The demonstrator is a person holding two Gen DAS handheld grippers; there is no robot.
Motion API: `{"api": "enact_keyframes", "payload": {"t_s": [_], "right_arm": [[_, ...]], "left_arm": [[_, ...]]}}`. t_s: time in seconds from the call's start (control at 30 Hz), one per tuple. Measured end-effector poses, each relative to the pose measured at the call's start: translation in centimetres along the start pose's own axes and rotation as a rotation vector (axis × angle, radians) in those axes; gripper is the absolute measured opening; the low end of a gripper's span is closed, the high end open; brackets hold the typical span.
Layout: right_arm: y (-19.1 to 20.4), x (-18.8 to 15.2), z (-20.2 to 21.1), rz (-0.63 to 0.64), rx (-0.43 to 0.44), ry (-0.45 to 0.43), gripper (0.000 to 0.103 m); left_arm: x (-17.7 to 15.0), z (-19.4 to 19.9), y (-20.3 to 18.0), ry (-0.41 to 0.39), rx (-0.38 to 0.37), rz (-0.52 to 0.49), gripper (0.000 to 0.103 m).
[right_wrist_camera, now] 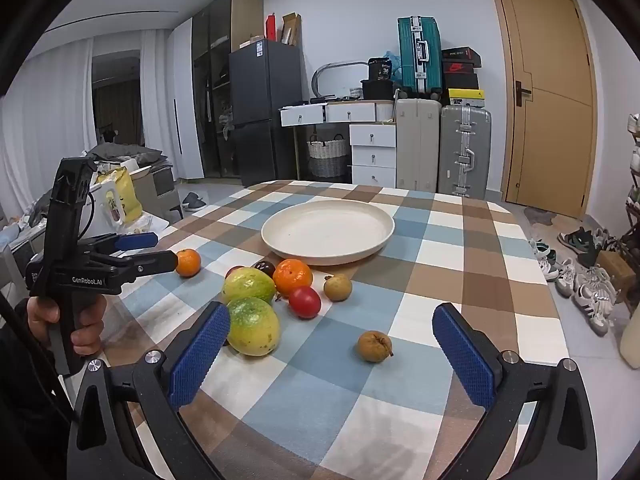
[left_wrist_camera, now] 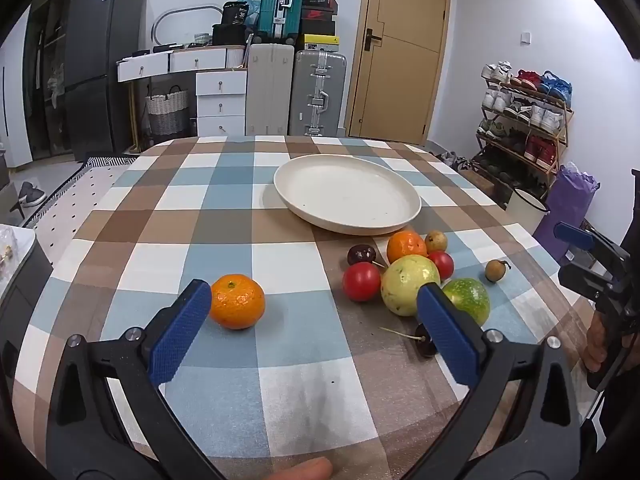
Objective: Organize fruits
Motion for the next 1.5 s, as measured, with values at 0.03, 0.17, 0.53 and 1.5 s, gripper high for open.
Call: {"api": "enact_keyframes", "payload": {"t_s": [0.03,0.17,0.53,1.5], "right_arm": [[0.01,0.00,-0.01,-0.001,0.000,0.003,0.103],[0.15,-0.03,0.09,0.003,0.000,0.000,0.103],[0.13,-0.03,-0.15,0.002,0.000,0.011,0.103],[0.18,0.00,-0.16,0.006,-0.002,0.012,0.103]], "left_arm": [[0.00,-0.01,-0.03,0.001,0.000,-0.001,0.102],[-0.07,0.18,0.15,0.000,0.001,-0.009,0.102],[0.07,-0.08,0.22,0.006,0.002,0.011,0.102],[0.00,-0.20,0.31,0.007,0.002,0.016,0.102]]}}
Point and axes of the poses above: each gripper's, at about its wrist camera, not at the fingertips, and z roughly against the way its jaws point, y to its left, x to its top, the point moved 1 cm from there along -z, roughly the way its jaws point, and after that the axes turned 5 degrees about x, right-handed, at the moved point
